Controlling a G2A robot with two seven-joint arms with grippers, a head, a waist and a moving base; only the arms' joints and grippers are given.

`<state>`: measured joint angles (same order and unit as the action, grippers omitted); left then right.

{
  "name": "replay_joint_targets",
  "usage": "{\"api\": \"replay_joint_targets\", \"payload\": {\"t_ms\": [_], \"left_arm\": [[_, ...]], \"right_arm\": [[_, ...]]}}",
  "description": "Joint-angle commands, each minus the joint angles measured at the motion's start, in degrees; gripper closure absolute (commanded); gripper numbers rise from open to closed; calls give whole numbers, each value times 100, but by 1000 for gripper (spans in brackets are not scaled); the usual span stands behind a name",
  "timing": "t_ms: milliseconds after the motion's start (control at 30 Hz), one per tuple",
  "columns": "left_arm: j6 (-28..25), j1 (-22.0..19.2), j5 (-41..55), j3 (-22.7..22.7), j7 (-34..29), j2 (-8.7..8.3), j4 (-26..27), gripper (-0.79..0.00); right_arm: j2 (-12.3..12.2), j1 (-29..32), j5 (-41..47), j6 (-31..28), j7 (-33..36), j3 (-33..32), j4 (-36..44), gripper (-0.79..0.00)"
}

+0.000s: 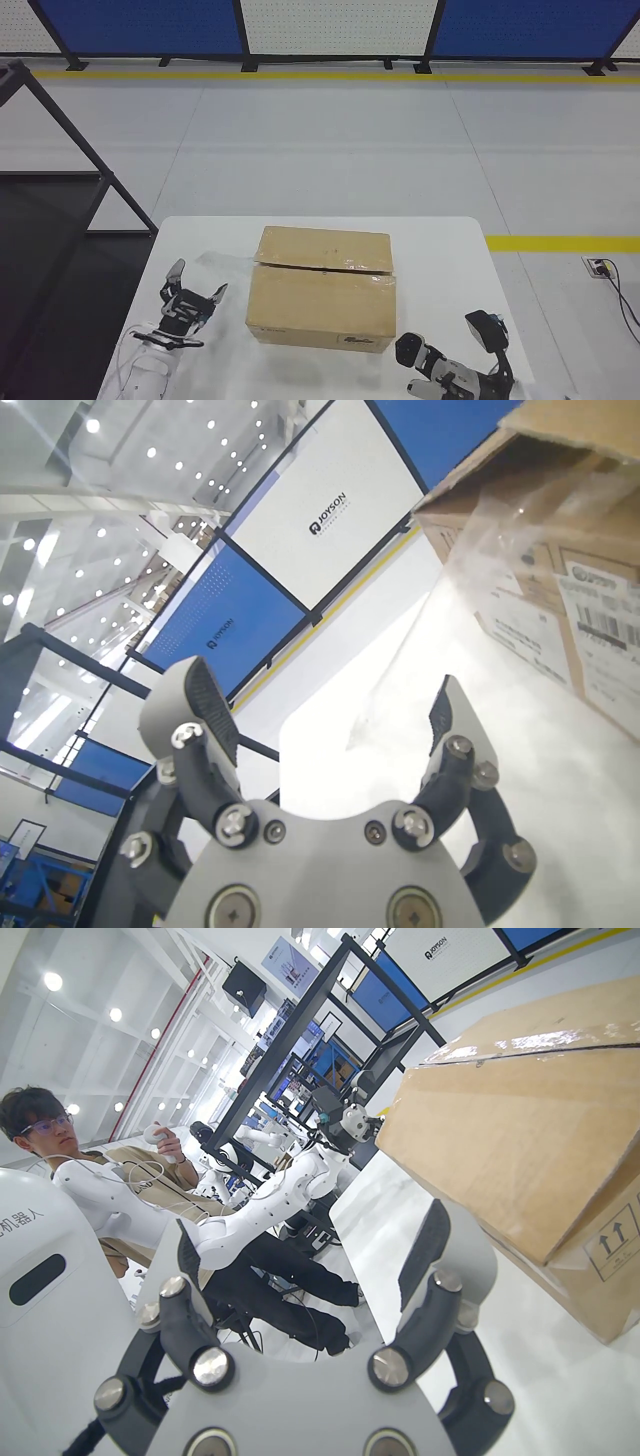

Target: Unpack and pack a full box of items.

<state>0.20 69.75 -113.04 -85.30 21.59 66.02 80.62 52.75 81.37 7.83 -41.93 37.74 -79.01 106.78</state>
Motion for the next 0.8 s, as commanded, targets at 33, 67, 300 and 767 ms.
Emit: {"api": "replay_joint_targets", "payload": {"t_ms": [33,67,300,767], "left_arm": [[78,-226,-533,149,24,-2,-321,-785],[80,-335,-649,240,55,6,-474,-785],[459,-868,-1138,578,272,51,-1215,-785],[1450,-1932,-1111,1277,239,322,-2622,-785]], "right_arm": [[0,0,0,0,0,0,0,-785],[0,0,0,0,0,0,0,-785],[0,0,0,0,0,0,0,-785],[0,0,0,0,0,0,0,-785]]}}
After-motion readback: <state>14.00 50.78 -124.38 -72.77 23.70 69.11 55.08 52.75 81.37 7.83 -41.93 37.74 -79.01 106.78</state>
